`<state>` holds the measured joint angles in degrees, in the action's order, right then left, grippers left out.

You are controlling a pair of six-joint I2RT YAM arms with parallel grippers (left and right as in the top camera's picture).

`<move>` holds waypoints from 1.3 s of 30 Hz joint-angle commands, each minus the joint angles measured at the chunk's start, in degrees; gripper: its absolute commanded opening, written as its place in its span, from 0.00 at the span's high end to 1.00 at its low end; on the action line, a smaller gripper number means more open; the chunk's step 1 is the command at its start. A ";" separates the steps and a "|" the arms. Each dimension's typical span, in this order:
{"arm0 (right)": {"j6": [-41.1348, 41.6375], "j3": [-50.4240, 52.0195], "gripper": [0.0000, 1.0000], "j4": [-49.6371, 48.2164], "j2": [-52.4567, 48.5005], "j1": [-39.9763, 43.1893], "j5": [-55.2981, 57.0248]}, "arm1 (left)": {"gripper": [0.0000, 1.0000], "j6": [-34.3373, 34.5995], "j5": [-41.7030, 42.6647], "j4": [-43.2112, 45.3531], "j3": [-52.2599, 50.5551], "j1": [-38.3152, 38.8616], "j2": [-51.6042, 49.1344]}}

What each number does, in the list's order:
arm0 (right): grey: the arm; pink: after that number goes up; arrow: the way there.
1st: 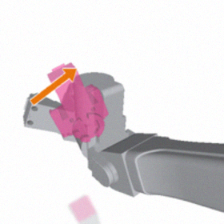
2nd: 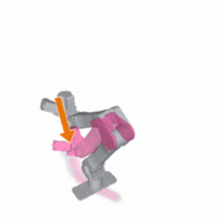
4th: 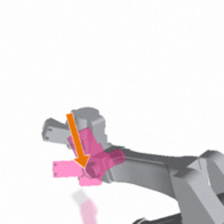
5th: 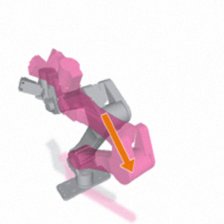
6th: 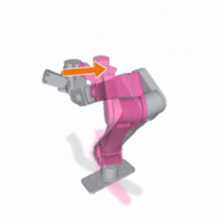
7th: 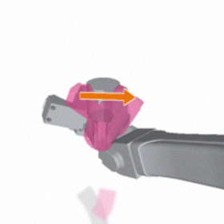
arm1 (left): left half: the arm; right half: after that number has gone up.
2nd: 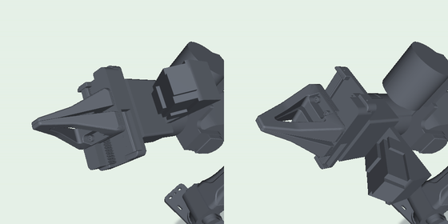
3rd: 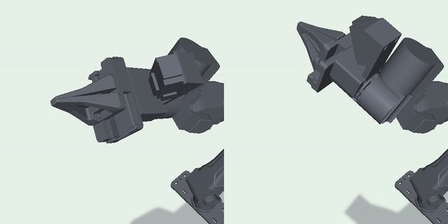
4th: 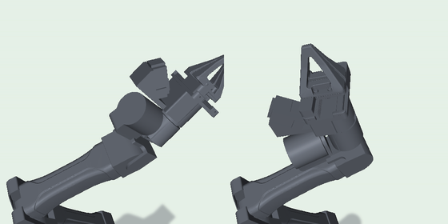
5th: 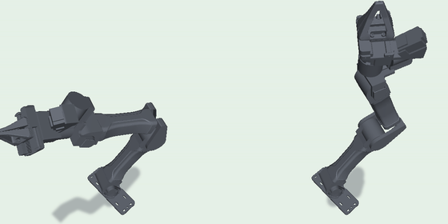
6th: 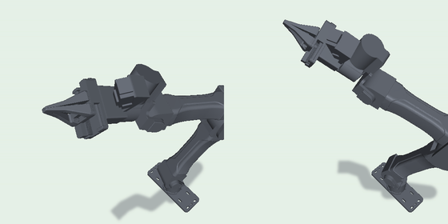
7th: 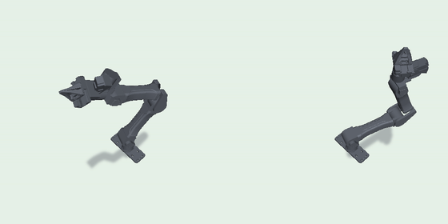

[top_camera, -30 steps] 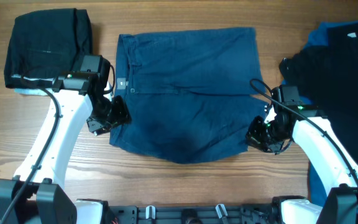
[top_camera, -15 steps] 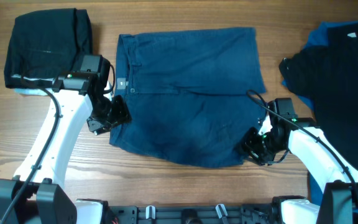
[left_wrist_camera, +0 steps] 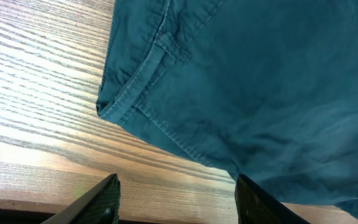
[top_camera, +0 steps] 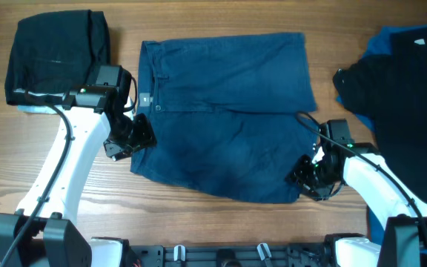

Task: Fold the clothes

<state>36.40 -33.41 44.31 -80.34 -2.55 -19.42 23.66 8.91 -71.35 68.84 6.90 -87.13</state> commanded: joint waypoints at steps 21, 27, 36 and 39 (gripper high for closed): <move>-3.87 0.94 0.96 -0.79 -0.02 -0.17 -4.66 | 0.10 6.27 -2.29 6.19 -9.70 -1.33 -0.20; -4.50 0.96 0.96 -0.81 -0.02 -0.17 -4.66 | 0.21 6.86 1.14 10.10 -15.54 -9.51 -0.20; -4.81 0.96 0.96 -1.09 -0.02 -0.17 -4.66 | 0.22 6.84 7.15 17.90 -20.87 -14.25 -0.20; -4.76 0.96 0.96 -1.44 -0.02 -0.17 -4.68 | 0.23 6.86 7.39 19.69 -22.05 -14.25 -0.20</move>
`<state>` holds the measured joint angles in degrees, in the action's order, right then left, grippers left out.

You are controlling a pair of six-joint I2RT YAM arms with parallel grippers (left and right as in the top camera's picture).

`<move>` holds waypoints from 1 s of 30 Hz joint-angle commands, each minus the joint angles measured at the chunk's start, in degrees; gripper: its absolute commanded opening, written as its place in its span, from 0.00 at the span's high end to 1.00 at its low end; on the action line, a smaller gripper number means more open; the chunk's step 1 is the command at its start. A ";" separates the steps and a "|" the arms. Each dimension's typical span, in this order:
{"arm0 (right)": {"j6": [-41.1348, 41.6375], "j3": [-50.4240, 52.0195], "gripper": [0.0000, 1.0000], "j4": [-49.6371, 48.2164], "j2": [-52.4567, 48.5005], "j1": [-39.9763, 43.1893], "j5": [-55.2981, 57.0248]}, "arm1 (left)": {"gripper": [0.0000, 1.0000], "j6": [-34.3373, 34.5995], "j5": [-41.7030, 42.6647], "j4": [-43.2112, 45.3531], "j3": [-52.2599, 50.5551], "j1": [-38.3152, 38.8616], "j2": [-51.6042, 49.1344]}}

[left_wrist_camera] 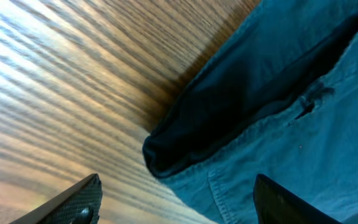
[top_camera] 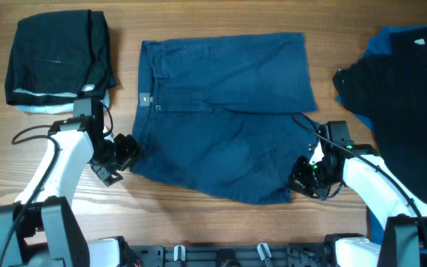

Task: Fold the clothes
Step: 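Lift the hems with both grippers and fold them up onto the waistband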

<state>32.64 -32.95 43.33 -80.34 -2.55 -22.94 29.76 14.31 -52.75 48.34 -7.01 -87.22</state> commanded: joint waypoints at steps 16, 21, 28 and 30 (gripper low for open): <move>-1.09 0.50 0.96 -1.09 -0.02 -0.17 -2.64 | 0.24 0.76 1.97 5.77 -2.95 1.49 -0.22; -1.14 0.50 0.96 -1.09 -0.02 -0.17 -2.64 | 0.25 1.01 1.95 9.90 -5.68 4.76 -0.22; -1.16 0.50 0.96 -1.14 -0.02 -0.17 -2.62 | 0.28 0.96 0.85 9.92 -5.70 5.35 -0.22; -1.18 0.50 0.96 -1.16 -0.02 -0.17 -2.62 | 0.30 0.98 0.83 9.49 -5.75 5.35 -0.22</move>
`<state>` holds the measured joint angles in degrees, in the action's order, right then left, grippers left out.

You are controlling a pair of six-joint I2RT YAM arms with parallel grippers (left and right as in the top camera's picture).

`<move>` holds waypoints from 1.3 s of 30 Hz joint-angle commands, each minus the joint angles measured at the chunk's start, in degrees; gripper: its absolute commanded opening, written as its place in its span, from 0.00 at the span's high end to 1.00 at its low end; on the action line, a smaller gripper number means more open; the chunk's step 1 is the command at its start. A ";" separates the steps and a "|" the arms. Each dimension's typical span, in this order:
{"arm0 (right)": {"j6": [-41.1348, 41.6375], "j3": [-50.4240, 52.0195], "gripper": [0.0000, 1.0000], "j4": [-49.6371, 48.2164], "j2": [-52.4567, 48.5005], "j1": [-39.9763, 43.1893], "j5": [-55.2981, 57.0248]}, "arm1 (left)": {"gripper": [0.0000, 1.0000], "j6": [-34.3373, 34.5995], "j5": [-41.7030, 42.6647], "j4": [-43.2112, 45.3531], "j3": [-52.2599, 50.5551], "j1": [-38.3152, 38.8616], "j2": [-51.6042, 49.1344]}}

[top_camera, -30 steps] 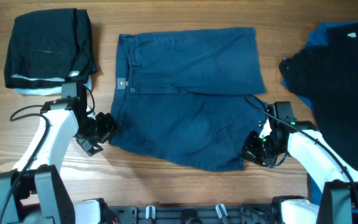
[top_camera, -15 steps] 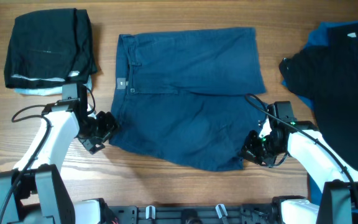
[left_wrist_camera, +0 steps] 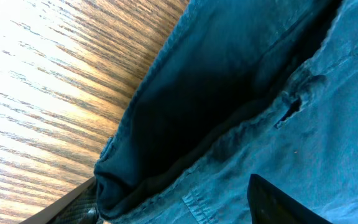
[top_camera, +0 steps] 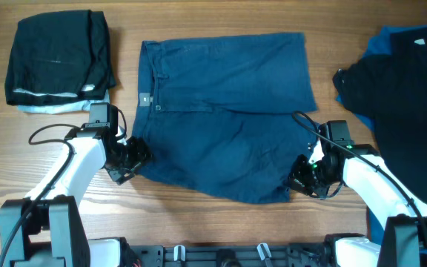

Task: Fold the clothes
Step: 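Lift the hems with both grippers and fold them up onto the waistband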

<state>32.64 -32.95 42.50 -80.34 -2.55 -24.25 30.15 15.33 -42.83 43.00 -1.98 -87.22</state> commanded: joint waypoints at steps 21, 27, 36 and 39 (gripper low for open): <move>-1.20 0.50 0.96 -0.31 -0.02 -0.17 -1.31 | 0.55 0.59 -4.07 0.94 -1.11 0.33 -0.96; -1.18 0.50 0.96 -0.50 -0.02 -0.17 -1.11 | 0.96 0.55 -4.07 0.63 -1.11 0.39 -2.08; -6.51 -10.82 0.96 11.50 -0.02 -0.17 1.81 | 0.96 -1.44 -5.33 -12.44 5.73 0.39 2.91; -7.28 -15.63 0.96 15.67 -0.02 -0.17 3.93 | 0.96 -1.40 -6.01 -17.70 9.11 0.39 7.30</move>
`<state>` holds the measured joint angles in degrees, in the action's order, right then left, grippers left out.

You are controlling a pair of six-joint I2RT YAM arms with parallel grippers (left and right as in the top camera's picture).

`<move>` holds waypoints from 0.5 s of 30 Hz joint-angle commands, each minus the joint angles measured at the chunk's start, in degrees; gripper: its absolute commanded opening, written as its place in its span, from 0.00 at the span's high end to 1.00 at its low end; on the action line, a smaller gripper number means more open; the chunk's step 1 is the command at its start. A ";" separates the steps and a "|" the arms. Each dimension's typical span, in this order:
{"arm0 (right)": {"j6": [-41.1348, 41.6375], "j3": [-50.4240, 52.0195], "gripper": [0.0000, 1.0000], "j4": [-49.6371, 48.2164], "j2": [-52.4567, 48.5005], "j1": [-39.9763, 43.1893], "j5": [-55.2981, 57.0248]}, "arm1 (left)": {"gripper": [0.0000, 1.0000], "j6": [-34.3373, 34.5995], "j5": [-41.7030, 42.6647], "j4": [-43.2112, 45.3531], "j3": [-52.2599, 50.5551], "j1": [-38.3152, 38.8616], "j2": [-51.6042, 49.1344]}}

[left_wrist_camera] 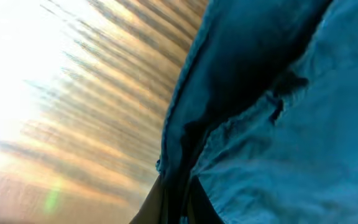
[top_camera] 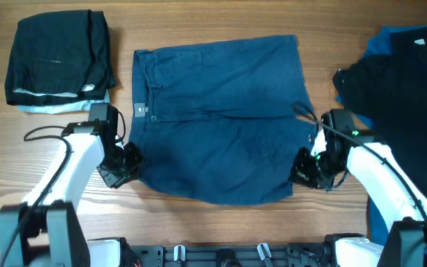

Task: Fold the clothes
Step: 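Lift the hems with both grippers and fold them up onto the waistband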

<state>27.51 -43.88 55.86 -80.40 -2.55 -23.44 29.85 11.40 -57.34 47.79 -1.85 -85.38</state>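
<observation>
Blue denim shorts [top_camera: 221, 119] lie spread flat mid-table, waistband to the left, hems to the right. My left gripper [top_camera: 128, 165] is at the near waistband corner. In the left wrist view it [left_wrist_camera: 176, 202] is shut on that folded edge of the shorts [left_wrist_camera: 291, 124], the cloth pinched between the fingers. My right gripper [top_camera: 305, 167] is at the near right hem corner and looks closed on the cloth there. It shows only small and dark from overhead.
A folded black garment [top_camera: 58, 55] on something white lies at the far left. A heap of black and blue clothes [top_camera: 406, 81] covers the right edge. The wooden table [top_camera: 199, 15] shows around the shorts.
My left gripper has shut on the near waistband corner. The right gripper is a little farther from the front edge. The shorts have shifted slightly left and their near edge sits higher.
At first my left gripper was open beside the waistband, with the right one at the near hem corner. It then stood open left of the near waistband corner, then right against that corner. Now it grips the corner and the shorts have shifted.
</observation>
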 commanded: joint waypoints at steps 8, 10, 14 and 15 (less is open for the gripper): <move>-5.03 -16.83 0.96 10.12 0.04 -0.15 3.56 | 0.96 -1.07 -6.29 -12.90 11.50 0.26 14.19; -4.98 -20.15 0.96 11.02 0.04 -0.17 4.26 | 0.96 -1.07 -6.62 -14.95 13.99 0.26 14.16; -4.68 -28.81 0.96 12.70 -0.02 -0.15 7.52 | 0.96 -1.05 -6.60 -15.30 18.36 0.26 14.14; -4.42 -30.05 0.96 12.57 -0.11 -0.17 7.72 | 0.96 -1.05 -6.62 -14.88 19.06 0.26 14.14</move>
<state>23.68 -68.75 68.55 -80.42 -2.59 -19.77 29.41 7.42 -72.95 63.37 -1.58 -72.07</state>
